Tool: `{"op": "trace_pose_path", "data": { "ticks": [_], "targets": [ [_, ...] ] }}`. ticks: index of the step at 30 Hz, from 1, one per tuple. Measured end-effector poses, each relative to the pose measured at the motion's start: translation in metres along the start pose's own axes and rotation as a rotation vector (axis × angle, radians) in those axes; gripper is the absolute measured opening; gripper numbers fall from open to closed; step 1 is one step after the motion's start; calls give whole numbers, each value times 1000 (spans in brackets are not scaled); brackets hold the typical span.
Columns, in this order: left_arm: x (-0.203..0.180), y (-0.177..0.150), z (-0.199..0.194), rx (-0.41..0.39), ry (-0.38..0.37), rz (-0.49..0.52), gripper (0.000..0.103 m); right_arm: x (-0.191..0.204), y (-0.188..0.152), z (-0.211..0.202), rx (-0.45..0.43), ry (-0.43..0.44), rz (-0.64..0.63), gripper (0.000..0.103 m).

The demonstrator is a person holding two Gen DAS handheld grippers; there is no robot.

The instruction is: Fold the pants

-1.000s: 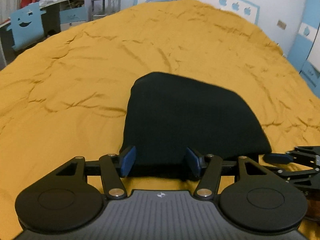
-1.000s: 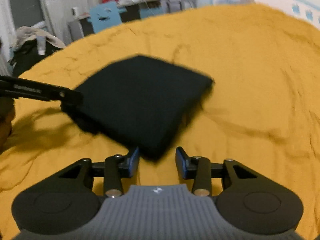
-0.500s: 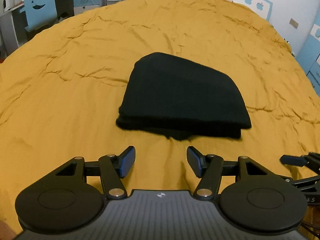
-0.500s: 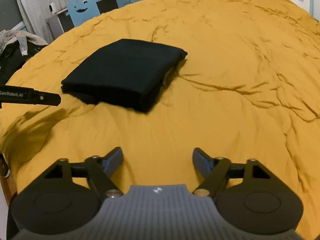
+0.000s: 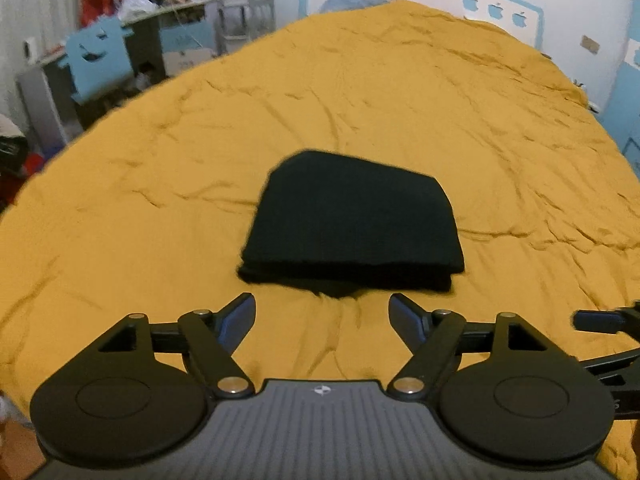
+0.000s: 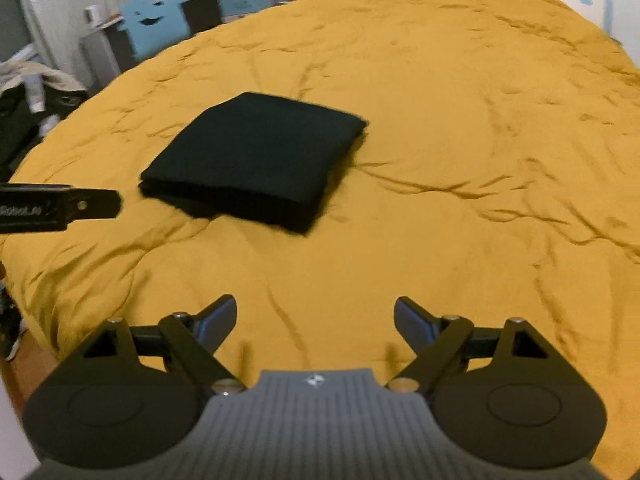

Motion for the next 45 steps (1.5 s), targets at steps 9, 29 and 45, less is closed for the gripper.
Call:
{"op": "trace_pose_path", "data": {
  "ticks": [9,29,45],
  "targets": [
    [-10,-4,-28,2,135,-63,98,0,18,-49,-78,-123,108,82],
    [-40,-22,-42,-36,125,-57,98,-3,-3,-60,-98,-101,170,82],
    [-46,-25,-40,-22,107,-47,98,-13,-7,-59,-89,-106,190,82]
  ]
}}
Point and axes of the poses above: each gripper's, at about its wrist camera, not at the fingertips, and z roughly the way its jaws point, x to its left, y to its top, the point moved 9 cm from there along z, roughly the way its jaws point, and after that the axes turned 11 degrees about x, right-handed, at the moved point
